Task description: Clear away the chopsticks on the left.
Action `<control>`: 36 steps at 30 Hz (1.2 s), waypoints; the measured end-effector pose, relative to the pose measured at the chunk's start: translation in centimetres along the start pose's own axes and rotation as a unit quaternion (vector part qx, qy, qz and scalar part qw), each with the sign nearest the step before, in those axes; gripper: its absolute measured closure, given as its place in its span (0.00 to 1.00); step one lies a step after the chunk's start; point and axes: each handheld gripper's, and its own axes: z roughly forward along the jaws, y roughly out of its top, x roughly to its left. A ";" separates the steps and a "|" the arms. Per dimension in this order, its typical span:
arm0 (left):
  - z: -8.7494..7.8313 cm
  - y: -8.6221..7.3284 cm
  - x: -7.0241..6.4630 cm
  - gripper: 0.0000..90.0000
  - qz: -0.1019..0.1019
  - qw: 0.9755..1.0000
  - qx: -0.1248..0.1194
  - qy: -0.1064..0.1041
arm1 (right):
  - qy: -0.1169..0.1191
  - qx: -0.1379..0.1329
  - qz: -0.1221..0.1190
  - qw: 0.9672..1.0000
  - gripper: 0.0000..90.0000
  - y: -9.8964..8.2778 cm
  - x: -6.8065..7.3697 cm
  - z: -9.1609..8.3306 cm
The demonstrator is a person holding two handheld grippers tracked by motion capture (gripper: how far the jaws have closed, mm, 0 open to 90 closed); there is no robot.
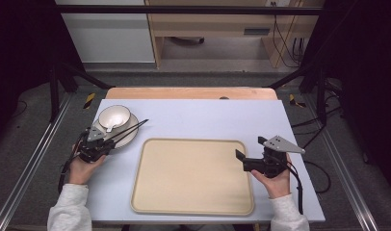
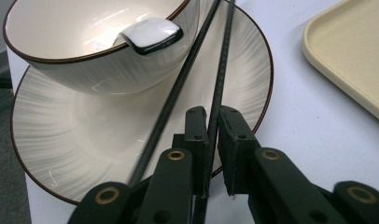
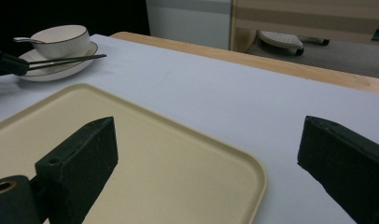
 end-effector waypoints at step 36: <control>1.5 1.5 -0.8 0.95 -0.046 0.999 -0.010 -0.011 | 0.002 0.001 0.004 1.000 0.05 0.1 -0.1 -0.1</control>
